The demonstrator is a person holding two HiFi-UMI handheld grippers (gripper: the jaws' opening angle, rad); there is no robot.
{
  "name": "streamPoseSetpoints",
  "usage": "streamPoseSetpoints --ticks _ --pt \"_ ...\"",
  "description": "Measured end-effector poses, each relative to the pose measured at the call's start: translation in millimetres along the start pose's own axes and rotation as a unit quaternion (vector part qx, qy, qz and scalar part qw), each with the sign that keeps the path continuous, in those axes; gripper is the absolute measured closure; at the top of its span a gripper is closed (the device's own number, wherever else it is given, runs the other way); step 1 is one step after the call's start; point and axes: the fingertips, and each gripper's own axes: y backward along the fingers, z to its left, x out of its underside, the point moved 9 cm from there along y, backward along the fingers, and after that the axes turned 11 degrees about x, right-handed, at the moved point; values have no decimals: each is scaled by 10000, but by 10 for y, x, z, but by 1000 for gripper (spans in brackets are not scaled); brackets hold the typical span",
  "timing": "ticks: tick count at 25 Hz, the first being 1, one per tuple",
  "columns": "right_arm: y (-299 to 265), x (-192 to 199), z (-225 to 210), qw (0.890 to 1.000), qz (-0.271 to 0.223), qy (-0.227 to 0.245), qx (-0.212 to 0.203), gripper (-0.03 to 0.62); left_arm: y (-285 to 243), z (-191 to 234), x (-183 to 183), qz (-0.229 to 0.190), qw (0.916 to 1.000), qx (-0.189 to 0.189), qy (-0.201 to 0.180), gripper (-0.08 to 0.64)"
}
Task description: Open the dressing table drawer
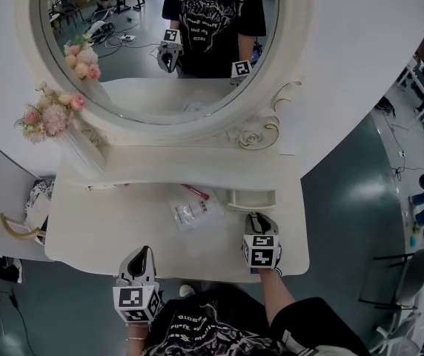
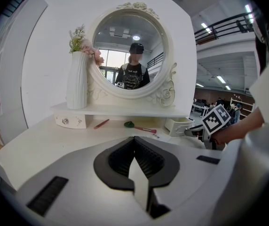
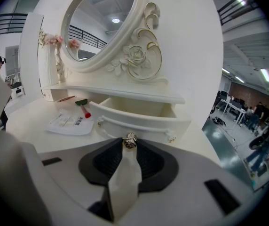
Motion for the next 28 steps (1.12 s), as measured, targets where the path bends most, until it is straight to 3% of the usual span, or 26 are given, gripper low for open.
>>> streamPoseSetpoints --ticks 28 --pt "66 41 26 10000 16 50 74 491 -32 51 -8 -66 10000 38 37 545"
